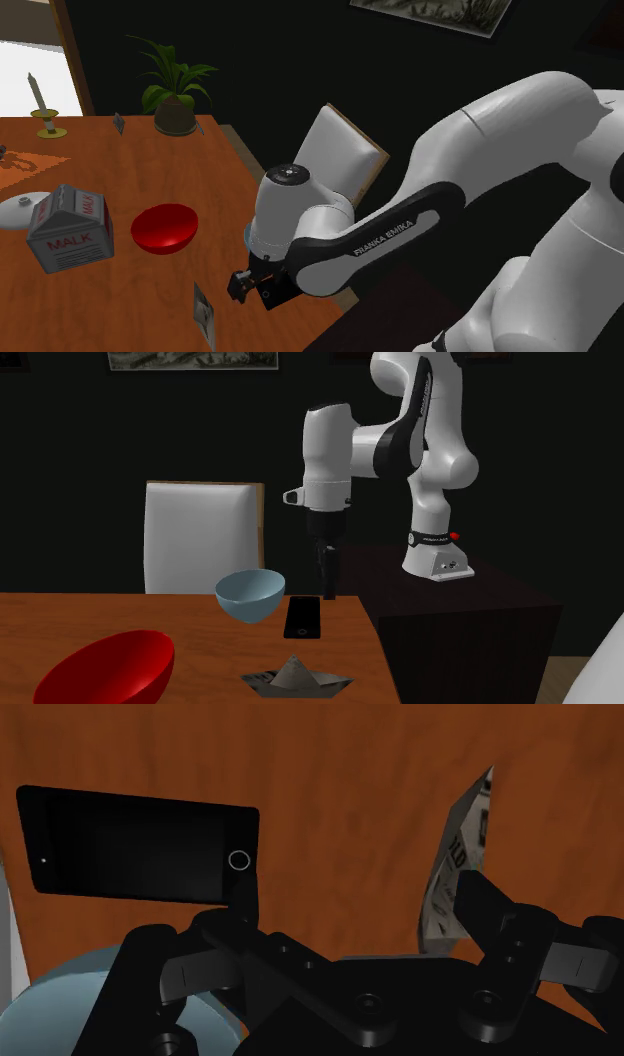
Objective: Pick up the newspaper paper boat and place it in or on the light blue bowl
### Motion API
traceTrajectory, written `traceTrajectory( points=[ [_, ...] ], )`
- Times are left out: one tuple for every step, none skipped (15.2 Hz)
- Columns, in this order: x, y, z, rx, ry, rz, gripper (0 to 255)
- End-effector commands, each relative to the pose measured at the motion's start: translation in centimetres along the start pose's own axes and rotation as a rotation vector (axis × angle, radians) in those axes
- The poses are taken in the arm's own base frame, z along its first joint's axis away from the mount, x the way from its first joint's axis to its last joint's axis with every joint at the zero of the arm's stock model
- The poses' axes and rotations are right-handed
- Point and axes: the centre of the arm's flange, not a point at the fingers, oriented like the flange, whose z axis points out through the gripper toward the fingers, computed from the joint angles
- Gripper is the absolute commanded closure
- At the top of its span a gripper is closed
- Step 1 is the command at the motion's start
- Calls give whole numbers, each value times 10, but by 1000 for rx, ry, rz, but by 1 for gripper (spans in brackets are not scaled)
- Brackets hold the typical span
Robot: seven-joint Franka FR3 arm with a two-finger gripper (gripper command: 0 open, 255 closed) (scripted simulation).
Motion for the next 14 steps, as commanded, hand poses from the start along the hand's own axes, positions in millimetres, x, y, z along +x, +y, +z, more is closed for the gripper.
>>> traceTrajectory(
  points=[
    [7,-18,18,10,10,9,0],
    [11,-27,25,14,15,12,0],
    [14,-36,33,19,19,15,0],
    [18,-45,41,23,24,19,0],
    [22,-54,48,27,29,22,0],
    [26,-63,56,32,33,25,0],
    [30,-73,63,36,38,28,0],
    [34,-82,71,40,43,32,0],
    [38,-91,78,44,47,35,0],
    [38,-91,78,44,48,35,0],
    [38,-91,84,44,48,35,0],
    [38,-92,89,44,48,35,0],
    [39,-92,94,44,48,35,0],
    [39,-92,100,44,48,35,0]
  ],
)
